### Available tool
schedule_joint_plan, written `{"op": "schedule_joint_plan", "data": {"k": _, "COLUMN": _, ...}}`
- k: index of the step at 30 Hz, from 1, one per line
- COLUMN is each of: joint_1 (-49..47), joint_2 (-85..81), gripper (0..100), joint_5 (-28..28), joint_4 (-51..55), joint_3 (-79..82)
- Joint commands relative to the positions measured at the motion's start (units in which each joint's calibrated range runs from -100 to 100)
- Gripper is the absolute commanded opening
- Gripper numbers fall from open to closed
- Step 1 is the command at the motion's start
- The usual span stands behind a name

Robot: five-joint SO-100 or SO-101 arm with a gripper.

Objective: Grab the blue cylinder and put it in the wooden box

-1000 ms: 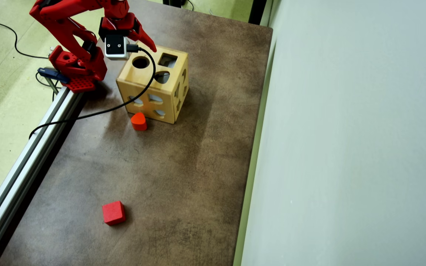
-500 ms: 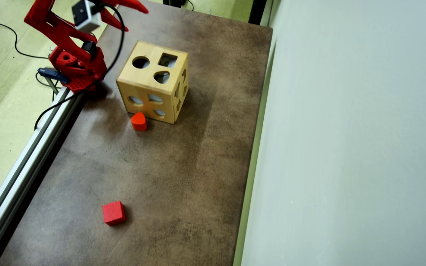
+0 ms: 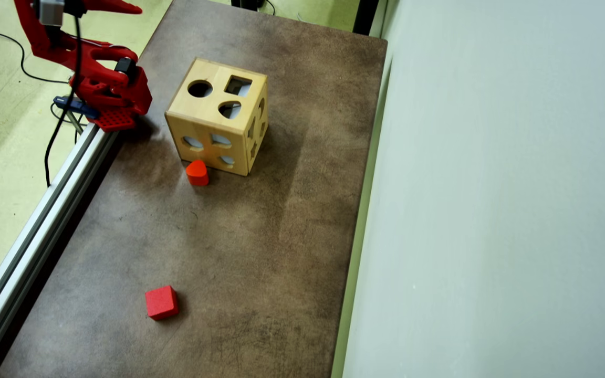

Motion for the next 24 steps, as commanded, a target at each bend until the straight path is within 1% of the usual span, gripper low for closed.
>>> {"op": "schedule_joint_plan", "data": {"k": 1, "joint_1": 2.8, "joint_2": -4.1, "gripper": 15, "joint_5": -0.1, "joint_4": 0.4, "joint_3": -0.4}}
{"op": "schedule_joint_plan", "data": {"k": 5, "joint_1": 3.3, "joint_2": -7.3, "gripper": 15, "joint_5": -0.1, "joint_4": 0.5, "joint_3": 2.6}}
{"op": "schedule_joint_plan", "data": {"k": 13, "joint_1": 3.4, "joint_2": -16.5, "gripper": 15, "joint_5": -0.1, "joint_4": 0.5, "joint_3": 18.3}}
{"op": "schedule_joint_plan", "data": {"k": 17, "joint_1": 3.4, "joint_2": -18.5, "gripper": 15, "joint_5": -0.2, "joint_4": 0.5, "joint_3": 22.4}}
{"op": "schedule_joint_plan", "data": {"k": 24, "joint_1": 3.4, "joint_2": -18.4, "gripper": 1, "joint_5": -0.2, "joint_4": 0.5, "joint_3": 22.5}}
